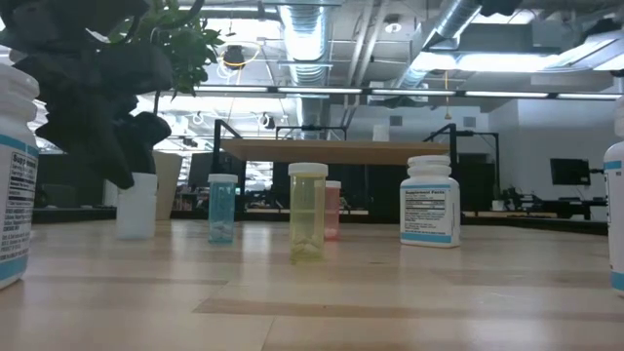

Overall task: Pick and place medicine bottles onto shelf by color
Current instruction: Put the top white pill bottle on the shelf aligned with the white pill bottle

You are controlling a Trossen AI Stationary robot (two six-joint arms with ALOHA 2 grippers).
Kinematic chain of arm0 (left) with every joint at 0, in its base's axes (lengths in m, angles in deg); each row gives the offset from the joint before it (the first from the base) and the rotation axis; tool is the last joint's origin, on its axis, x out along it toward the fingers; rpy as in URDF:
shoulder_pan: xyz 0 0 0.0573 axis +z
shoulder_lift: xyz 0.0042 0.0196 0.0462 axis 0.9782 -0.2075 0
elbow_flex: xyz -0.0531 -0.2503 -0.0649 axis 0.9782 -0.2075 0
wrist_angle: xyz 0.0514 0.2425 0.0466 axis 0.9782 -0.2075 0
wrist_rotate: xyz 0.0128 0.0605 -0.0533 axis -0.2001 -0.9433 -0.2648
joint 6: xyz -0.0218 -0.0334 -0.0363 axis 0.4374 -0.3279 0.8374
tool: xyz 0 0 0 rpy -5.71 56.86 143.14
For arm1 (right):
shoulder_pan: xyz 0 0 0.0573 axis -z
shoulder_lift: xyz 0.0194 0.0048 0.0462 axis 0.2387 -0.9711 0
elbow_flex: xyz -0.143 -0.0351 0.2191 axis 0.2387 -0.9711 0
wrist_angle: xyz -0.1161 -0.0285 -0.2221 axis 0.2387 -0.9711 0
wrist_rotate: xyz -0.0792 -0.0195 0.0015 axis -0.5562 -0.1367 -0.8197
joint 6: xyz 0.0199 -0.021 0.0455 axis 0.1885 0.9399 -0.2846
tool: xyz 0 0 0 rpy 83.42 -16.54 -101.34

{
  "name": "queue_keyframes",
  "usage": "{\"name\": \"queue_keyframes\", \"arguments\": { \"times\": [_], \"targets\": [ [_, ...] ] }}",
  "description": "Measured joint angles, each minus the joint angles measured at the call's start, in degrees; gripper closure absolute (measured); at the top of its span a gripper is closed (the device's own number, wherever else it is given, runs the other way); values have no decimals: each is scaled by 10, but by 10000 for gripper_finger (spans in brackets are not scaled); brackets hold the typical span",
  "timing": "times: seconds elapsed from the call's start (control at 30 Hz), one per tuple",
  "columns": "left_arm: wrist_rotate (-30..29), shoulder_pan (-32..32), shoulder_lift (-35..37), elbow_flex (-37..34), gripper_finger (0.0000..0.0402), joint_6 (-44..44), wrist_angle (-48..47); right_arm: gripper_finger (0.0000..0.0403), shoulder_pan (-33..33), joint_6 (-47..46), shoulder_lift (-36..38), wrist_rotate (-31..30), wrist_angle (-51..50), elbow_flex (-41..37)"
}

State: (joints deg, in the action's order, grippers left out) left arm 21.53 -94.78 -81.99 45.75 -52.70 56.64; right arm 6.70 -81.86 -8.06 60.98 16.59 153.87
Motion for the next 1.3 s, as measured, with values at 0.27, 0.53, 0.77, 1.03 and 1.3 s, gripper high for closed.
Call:
{"name": "queue_keyframes", "arguments": {
  "times": [0.27,0.53,0.77,1.03,1.3],
  "targets": [
    [3,0,0,0,203,5,-1,171,0,0,0,0,-2,0],
    [19,0,0,0,260,35,12,171,0,0,0,0,-10,0],
    [24,1,2,3,297,44,27,171,0,0,0,0,-10,0],
    [11,33,3,159,292,-17,-121,171,0,1,0,0,-10,0],
    [-9,144,-16,353,297,-134,-157,171,0,29,0,0,-10,0]
  ]
}}
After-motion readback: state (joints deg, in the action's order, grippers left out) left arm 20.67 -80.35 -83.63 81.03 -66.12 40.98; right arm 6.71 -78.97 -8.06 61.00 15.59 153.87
